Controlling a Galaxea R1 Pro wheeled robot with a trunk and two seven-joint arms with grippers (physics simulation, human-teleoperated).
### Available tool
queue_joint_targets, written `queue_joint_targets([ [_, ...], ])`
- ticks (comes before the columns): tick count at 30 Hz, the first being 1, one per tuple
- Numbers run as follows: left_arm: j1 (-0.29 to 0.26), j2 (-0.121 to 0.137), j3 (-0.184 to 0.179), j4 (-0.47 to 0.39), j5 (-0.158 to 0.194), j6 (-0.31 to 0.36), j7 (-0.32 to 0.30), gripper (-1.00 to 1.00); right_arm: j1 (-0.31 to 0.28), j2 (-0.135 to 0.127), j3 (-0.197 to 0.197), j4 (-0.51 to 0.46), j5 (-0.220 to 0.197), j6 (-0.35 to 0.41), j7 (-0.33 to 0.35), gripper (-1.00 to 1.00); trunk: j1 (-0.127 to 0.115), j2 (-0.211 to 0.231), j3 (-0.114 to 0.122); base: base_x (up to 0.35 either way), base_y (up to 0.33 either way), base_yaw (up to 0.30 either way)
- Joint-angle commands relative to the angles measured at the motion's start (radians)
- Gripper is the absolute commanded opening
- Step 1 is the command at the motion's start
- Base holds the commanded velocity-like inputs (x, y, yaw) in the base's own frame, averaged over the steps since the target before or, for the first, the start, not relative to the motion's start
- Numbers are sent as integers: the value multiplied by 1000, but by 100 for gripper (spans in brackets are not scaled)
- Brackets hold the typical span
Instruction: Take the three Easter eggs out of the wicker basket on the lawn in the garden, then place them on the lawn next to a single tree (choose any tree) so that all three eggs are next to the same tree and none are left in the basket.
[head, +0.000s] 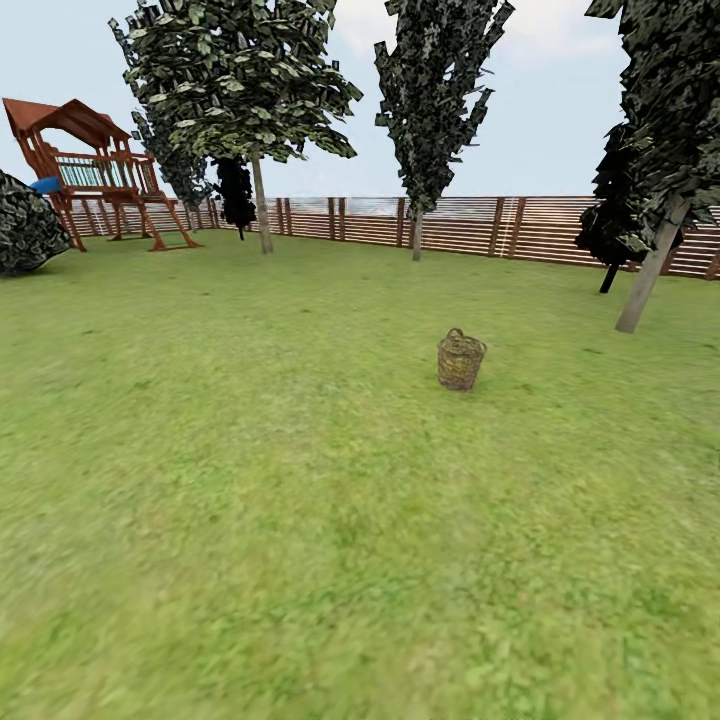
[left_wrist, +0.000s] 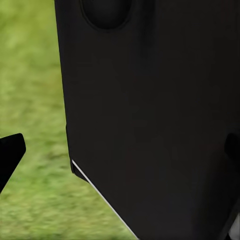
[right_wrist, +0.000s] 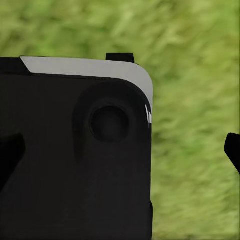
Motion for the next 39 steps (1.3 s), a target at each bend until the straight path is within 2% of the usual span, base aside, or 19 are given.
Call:
queue_joint_targets([
  [1, 1, 0, 0, -2, 0, -1, -1, 100, 0, 0, 0, 1, 0, -3, -1, 100, 0, 0, -1, 0, 0, 0],
  [16, 1, -1, 0, -13, -1, 1, -8, 100, 0, 3, 0, -3, -3, -4, 7, 100, 0, 0, -1, 0, 0, 0],
  [21, -11, 14, -1, -33, -1, 14, -5, 100, 0, 19, -2, -8, -2, -5, 9, 100, 0, 0, -1, 163, 76, -18],
  [34, -17, 10, -1, -38, -6, 17, 1, 100, 0, 16, -8, -11, -5, -5, 9, 100, 0, 0, 9, 296, 106, -245],
  [39, -18, 4, -4, -87, -7, 8, -6, 100, 0, 16, -30, -11, -6, -5, 9, 100, 0, 0, 13, 106, 24, -269],
])
